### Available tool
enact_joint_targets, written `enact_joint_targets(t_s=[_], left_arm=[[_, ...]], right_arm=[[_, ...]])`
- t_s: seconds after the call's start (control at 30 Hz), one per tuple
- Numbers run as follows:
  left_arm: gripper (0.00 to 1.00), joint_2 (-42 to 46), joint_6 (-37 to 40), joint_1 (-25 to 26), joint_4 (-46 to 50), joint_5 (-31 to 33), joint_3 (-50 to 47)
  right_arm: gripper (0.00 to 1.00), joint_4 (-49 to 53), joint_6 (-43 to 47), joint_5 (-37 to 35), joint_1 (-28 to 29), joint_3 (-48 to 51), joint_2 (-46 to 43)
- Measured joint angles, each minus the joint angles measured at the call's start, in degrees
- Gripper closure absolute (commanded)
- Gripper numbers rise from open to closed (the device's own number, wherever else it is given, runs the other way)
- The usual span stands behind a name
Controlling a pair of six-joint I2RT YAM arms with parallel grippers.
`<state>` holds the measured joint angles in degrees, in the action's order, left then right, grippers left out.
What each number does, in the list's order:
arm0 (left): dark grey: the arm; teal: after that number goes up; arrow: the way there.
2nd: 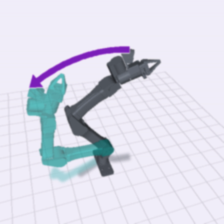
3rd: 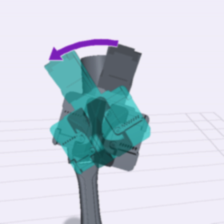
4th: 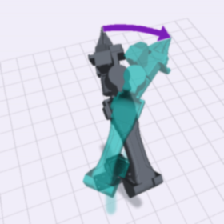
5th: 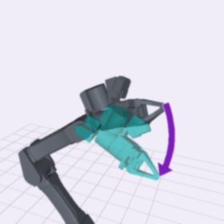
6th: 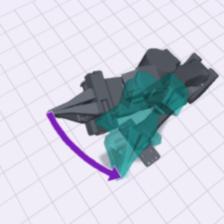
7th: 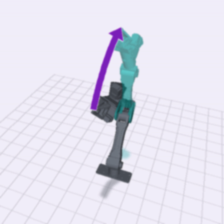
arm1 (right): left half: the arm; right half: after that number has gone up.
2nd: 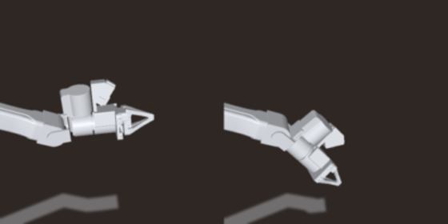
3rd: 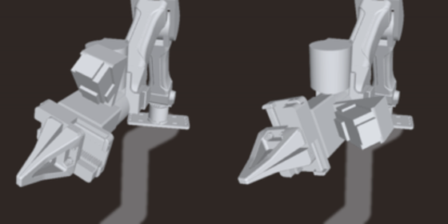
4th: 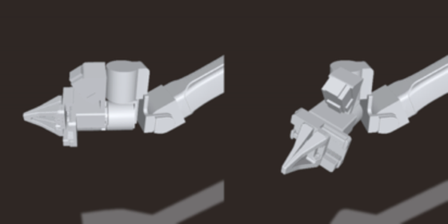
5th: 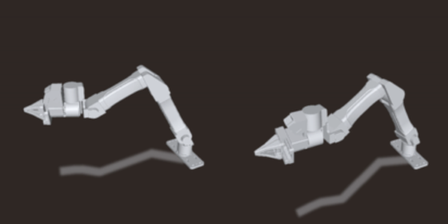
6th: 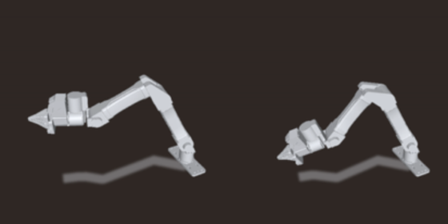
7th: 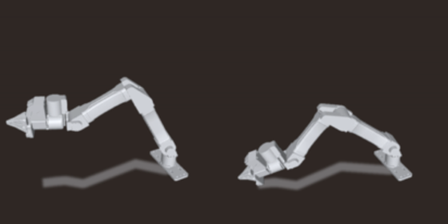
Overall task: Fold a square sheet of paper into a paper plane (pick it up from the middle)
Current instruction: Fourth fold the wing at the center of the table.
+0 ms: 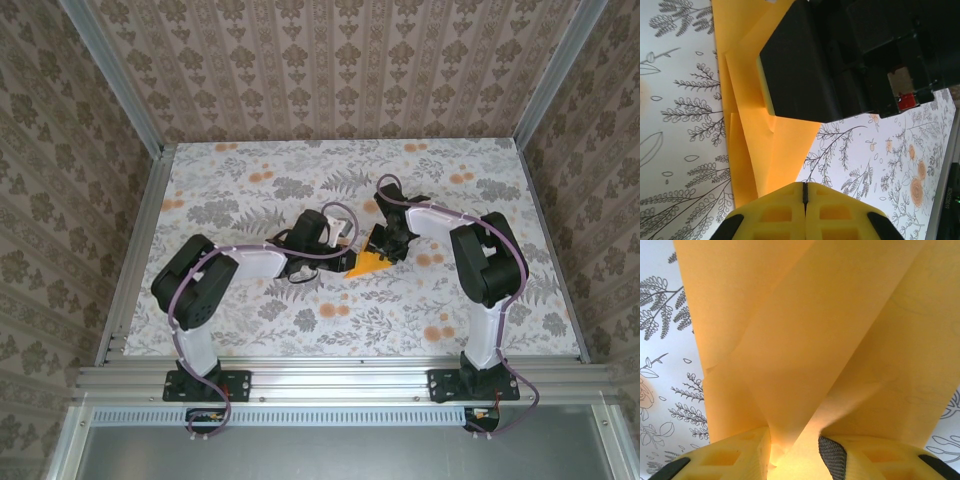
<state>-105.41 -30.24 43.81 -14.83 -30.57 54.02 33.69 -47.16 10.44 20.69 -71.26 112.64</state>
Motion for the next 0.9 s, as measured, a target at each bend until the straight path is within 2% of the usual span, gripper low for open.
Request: enact_joint_targets(t_s=[0.33, 0.9], left_arm=[[0.94, -3.34, 0.96, 0.74, 2.97, -3.37, 1.77], [0.96, -4.50, 1.97, -0.04, 6.27, -1.29, 1.79]], right_arm=[[0.59, 0.04, 0.00, 0.00, 0.00, 0.00, 0.02], [0.59, 0.09, 0.00, -0.02, 0.00, 0.00, 0.04]])
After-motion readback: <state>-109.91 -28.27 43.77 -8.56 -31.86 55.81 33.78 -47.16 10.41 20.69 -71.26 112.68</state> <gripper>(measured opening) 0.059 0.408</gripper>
